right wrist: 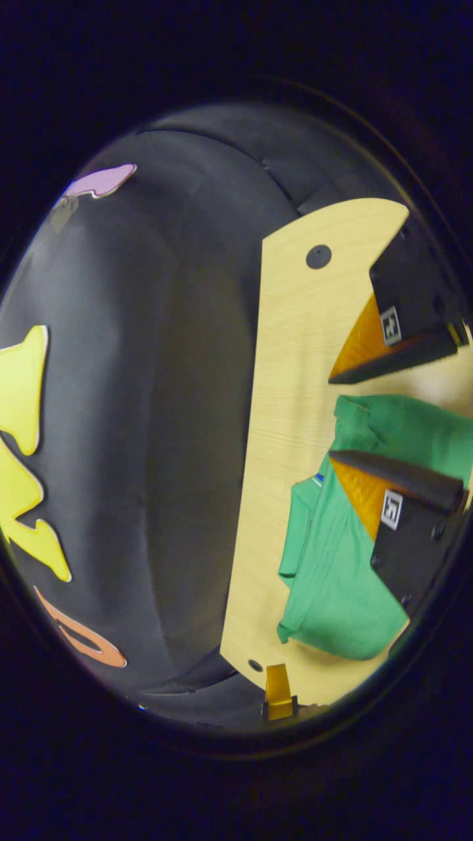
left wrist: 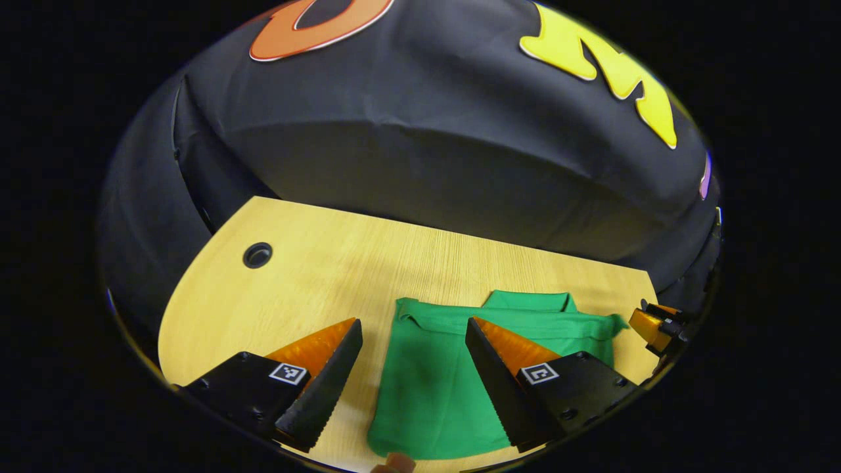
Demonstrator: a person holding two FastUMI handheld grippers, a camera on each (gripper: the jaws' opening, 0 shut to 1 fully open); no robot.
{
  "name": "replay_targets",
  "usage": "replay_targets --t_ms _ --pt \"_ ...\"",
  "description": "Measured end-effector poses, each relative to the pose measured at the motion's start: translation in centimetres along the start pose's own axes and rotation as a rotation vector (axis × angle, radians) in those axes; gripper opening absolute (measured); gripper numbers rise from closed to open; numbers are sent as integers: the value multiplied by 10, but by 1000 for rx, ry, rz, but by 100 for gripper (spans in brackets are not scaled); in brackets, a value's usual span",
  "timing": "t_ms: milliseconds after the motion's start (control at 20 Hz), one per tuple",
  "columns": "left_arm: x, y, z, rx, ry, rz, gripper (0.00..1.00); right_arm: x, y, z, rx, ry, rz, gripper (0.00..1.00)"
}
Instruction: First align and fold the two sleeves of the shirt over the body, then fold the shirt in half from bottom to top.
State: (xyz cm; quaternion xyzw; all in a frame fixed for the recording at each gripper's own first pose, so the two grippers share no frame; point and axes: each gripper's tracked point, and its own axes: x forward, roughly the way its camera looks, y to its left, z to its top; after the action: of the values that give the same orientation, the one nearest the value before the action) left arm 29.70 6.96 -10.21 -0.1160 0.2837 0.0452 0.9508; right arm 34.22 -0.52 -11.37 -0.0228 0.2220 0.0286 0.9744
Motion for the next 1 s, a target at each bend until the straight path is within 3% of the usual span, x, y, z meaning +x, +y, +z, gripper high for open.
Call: replay_targets --t_ms 100,150,600,1000 --pt "-36 6 14 7 -39 -4 100 -23 -9 4 -13 -7 -27 92" --pt "-55 10 20 14 -65 -2 100 -38 -11 9 -7 -21 -31 96" --pt "-227 44 63 93 -308 2 100 -227 -6 67 68 -276 -23 96" --pt "-321 20 43 107 -428 -97 100 -355 21 54 41 -450 7 96"
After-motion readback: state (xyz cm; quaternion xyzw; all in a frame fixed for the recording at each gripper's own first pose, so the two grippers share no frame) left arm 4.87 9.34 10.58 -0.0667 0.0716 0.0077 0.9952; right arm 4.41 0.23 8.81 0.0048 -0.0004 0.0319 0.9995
